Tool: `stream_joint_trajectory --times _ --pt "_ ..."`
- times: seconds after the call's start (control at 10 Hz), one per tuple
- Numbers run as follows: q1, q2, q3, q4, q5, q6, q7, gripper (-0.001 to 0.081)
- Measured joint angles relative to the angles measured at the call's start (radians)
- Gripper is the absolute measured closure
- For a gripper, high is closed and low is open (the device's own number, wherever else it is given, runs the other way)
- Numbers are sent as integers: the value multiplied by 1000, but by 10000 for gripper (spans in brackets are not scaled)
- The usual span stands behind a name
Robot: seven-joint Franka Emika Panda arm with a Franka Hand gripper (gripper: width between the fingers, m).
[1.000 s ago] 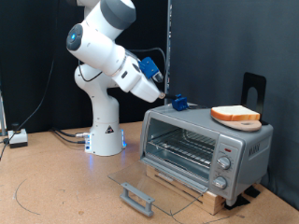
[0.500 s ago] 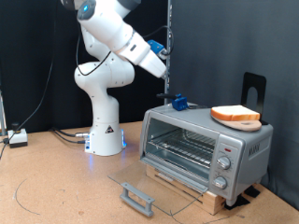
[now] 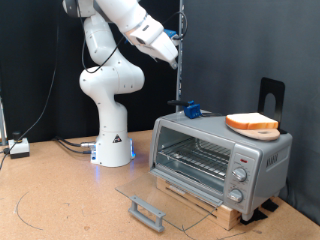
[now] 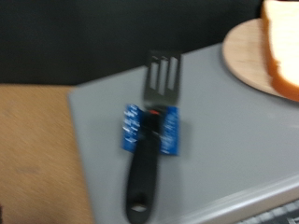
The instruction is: Make a piece of toast with the oven
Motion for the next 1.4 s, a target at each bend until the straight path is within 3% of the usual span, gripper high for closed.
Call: stream_joint_trajectory --times 0.1,0.4,1.0,1.4 --pt "-6 -3 0 0 3 -23 54 -3" --pt "12 -10 15 -22 0 -11 -36 -3" --pt "23 -63 293 -205 31 235 18 -3" --pt "26 -63 375 -283 66 315 27 -3"
